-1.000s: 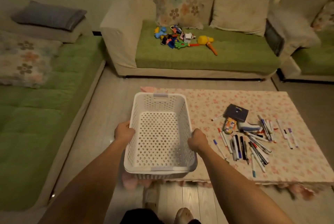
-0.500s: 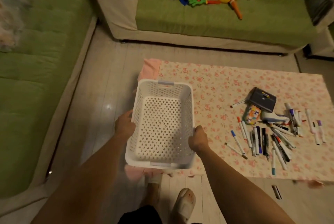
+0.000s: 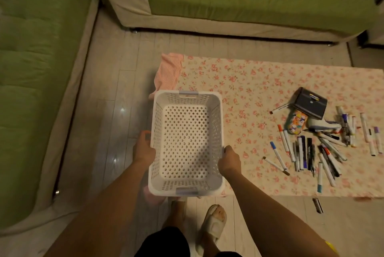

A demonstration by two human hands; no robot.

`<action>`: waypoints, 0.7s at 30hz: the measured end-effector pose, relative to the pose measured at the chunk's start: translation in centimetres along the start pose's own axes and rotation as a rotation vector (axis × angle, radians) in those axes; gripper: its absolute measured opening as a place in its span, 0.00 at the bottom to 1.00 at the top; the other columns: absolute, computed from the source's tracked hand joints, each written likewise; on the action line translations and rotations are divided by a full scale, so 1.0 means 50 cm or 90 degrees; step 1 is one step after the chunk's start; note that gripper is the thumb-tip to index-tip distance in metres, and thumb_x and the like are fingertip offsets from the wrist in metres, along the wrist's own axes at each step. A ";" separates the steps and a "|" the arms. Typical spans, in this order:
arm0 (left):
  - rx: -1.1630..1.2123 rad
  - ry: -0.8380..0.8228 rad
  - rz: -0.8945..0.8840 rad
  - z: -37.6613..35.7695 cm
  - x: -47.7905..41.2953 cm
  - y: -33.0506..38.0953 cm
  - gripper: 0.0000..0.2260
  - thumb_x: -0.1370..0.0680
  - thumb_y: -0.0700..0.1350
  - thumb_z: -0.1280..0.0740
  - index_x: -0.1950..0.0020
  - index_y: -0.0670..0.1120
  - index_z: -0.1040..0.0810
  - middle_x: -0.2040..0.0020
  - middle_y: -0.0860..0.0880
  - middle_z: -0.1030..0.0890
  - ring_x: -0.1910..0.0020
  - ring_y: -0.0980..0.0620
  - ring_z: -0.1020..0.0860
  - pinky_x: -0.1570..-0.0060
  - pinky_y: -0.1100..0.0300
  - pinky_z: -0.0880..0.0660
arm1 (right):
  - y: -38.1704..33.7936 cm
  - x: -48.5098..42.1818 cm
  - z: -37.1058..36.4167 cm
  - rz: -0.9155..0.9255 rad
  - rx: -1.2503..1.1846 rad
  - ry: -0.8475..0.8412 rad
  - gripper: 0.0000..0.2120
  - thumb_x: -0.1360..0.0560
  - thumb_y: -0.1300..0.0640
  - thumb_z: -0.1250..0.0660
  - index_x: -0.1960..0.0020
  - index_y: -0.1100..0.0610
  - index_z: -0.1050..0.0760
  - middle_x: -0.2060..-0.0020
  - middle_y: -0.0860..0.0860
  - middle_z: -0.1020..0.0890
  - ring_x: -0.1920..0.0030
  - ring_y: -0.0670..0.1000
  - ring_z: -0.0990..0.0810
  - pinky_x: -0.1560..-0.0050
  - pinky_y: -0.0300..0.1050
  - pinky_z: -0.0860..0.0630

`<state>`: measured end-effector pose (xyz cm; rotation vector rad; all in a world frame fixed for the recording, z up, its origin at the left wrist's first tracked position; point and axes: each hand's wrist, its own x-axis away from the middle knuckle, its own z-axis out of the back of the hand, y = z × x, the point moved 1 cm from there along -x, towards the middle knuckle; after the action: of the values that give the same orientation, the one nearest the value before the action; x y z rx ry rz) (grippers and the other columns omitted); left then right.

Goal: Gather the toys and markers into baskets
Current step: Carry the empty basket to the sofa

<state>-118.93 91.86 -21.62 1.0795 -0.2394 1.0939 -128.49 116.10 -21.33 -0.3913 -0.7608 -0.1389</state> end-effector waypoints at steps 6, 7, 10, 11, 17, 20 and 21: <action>-0.034 0.027 0.042 -0.006 0.012 0.036 0.11 0.25 0.33 0.36 0.47 0.45 0.31 0.51 0.48 0.25 0.53 0.49 0.25 0.55 0.56 0.26 | -0.025 0.015 0.004 -0.016 -0.030 0.055 0.12 0.21 0.66 0.46 0.40 0.63 0.31 0.48 0.59 0.22 0.52 0.58 0.23 0.57 0.46 0.30; -0.047 0.035 0.041 -0.002 0.011 0.041 0.11 0.26 0.33 0.35 0.47 0.44 0.30 0.51 0.47 0.25 0.52 0.49 0.25 0.53 0.55 0.24 | -0.030 0.018 0.008 -0.018 -0.040 0.063 0.10 0.20 0.64 0.45 0.41 0.63 0.31 0.47 0.59 0.22 0.51 0.58 0.24 0.56 0.45 0.31; -0.089 0.081 0.025 0.017 0.013 0.051 0.11 0.29 0.37 0.33 0.51 0.47 0.31 0.50 0.47 0.24 0.49 0.45 0.24 0.50 0.47 0.22 | -0.040 0.034 0.030 -0.003 -0.058 0.092 0.07 0.21 0.65 0.43 0.44 0.63 0.31 0.48 0.58 0.26 0.51 0.57 0.25 0.56 0.44 0.33; -0.076 0.081 0.020 0.026 0.024 0.063 0.10 0.28 0.37 0.34 0.50 0.46 0.31 0.51 0.46 0.24 0.51 0.45 0.23 0.52 0.48 0.21 | -0.043 0.043 0.043 0.008 -0.067 0.098 0.05 0.22 0.66 0.43 0.47 0.62 0.32 0.51 0.57 0.26 0.54 0.56 0.26 0.59 0.44 0.33; 0.017 0.043 0.004 0.067 0.110 0.142 0.10 0.23 0.32 0.44 0.45 0.44 0.38 0.56 0.47 0.28 0.59 0.48 0.26 0.67 0.58 0.29 | -0.063 0.109 0.121 0.033 -0.130 0.094 0.04 0.22 0.64 0.42 0.53 0.59 0.38 0.65 0.51 0.31 0.68 0.49 0.34 0.72 0.43 0.40; 0.041 0.046 -0.025 0.092 0.150 0.182 0.09 0.23 0.32 0.43 0.47 0.43 0.38 0.58 0.47 0.28 0.59 0.47 0.26 0.67 0.59 0.29 | -0.078 0.139 0.174 0.041 -0.144 0.111 0.04 0.23 0.66 0.42 0.53 0.59 0.36 0.63 0.53 0.30 0.67 0.49 0.34 0.69 0.44 0.37; 0.044 0.051 -0.032 0.098 0.159 0.194 0.09 0.24 0.32 0.43 0.46 0.42 0.37 0.57 0.45 0.27 0.58 0.46 0.26 0.67 0.58 0.29 | -0.084 0.148 0.192 0.046 -0.143 0.113 0.05 0.24 0.66 0.41 0.53 0.59 0.36 0.62 0.53 0.29 0.67 0.50 0.33 0.68 0.44 0.36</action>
<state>-121.28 93.09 -8.41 1.0952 -0.1111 1.1037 -130.45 116.15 -8.66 -0.6113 -0.5560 -0.1890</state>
